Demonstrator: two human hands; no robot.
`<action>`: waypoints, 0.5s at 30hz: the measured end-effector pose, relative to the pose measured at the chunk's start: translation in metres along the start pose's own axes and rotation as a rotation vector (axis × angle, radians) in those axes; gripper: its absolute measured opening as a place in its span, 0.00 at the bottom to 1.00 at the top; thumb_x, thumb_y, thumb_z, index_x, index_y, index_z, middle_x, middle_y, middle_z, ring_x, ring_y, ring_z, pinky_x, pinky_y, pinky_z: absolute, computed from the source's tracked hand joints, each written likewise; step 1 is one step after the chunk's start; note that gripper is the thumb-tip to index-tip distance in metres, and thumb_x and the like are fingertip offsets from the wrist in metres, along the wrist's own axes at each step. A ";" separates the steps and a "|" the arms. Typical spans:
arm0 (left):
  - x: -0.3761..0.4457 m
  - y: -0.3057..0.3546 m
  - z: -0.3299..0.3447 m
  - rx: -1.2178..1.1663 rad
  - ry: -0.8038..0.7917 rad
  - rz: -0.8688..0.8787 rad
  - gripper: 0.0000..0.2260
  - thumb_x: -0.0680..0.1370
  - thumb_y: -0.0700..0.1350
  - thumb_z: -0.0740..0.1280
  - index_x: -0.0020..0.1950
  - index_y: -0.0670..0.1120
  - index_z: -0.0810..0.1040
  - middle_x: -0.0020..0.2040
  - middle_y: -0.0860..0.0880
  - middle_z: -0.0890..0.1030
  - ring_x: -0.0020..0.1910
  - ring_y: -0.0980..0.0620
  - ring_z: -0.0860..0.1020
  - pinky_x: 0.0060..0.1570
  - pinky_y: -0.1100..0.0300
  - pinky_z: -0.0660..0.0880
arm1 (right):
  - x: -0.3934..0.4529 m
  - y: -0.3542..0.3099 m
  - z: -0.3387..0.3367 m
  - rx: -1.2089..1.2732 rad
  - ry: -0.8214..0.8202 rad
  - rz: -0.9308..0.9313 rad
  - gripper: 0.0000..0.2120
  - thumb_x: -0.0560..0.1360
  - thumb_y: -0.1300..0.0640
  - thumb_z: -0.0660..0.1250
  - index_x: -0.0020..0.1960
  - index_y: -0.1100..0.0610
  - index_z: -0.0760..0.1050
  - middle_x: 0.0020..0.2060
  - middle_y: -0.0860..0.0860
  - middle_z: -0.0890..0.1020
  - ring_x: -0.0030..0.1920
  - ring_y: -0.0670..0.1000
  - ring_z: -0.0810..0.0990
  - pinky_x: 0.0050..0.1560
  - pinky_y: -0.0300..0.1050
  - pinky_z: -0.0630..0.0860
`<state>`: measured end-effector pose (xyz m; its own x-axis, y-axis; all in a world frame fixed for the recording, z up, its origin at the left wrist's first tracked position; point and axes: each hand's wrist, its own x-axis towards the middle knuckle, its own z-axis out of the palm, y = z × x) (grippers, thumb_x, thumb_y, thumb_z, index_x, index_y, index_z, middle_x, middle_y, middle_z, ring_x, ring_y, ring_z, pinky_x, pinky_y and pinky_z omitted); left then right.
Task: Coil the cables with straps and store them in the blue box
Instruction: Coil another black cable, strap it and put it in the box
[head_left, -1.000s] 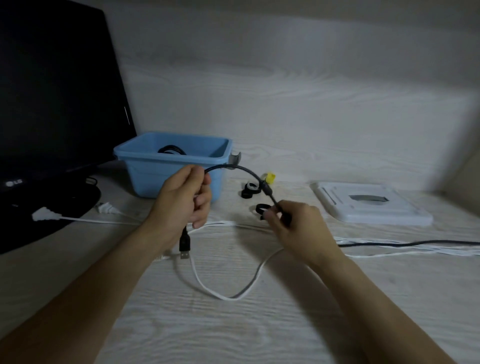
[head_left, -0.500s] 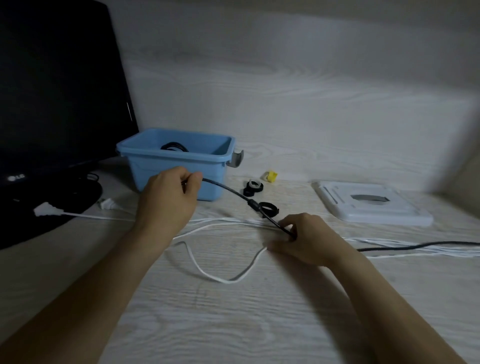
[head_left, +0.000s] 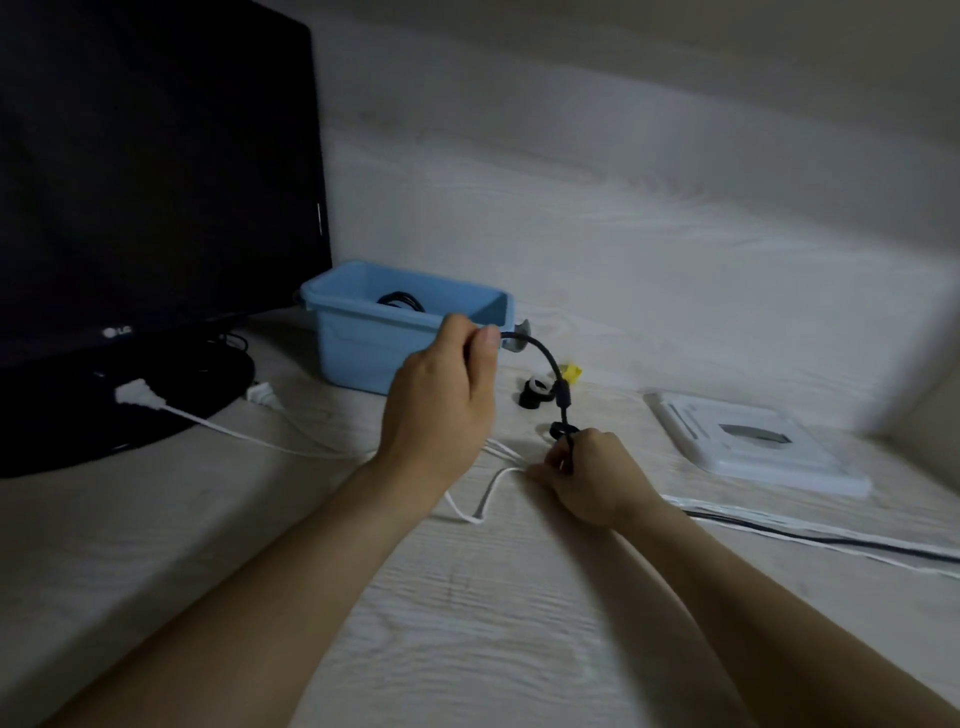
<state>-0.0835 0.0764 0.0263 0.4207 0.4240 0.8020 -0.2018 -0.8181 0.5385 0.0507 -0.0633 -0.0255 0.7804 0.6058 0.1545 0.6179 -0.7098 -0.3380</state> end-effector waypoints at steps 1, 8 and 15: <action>-0.001 0.000 0.002 -0.008 -0.003 0.003 0.13 0.83 0.51 0.55 0.44 0.46 0.69 0.30 0.51 0.73 0.31 0.46 0.75 0.30 0.50 0.69 | 0.002 -0.007 0.003 0.014 0.001 0.001 0.12 0.74 0.44 0.71 0.40 0.52 0.79 0.36 0.50 0.79 0.40 0.53 0.78 0.40 0.45 0.73; -0.006 0.004 0.003 -0.175 -0.108 -0.091 0.11 0.81 0.50 0.57 0.41 0.48 0.69 0.29 0.54 0.71 0.30 0.54 0.70 0.32 0.55 0.67 | 0.016 -0.058 0.016 0.053 0.048 0.057 0.11 0.75 0.52 0.67 0.39 0.57 0.75 0.33 0.50 0.77 0.33 0.50 0.72 0.36 0.45 0.69; -0.013 -0.002 0.003 0.266 -1.068 -0.663 0.10 0.79 0.39 0.55 0.43 0.39 0.73 0.36 0.38 0.74 0.26 0.45 0.71 0.28 0.60 0.65 | 0.020 -0.062 0.024 0.109 0.122 0.074 0.07 0.76 0.59 0.65 0.40 0.58 0.77 0.43 0.57 0.82 0.42 0.56 0.79 0.38 0.44 0.69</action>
<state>-0.0856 0.0713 0.0134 0.8940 0.3590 -0.2682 0.4472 -0.6761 0.5856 0.0256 0.0014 -0.0240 0.8334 0.5003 0.2347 0.5493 -0.7036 -0.4507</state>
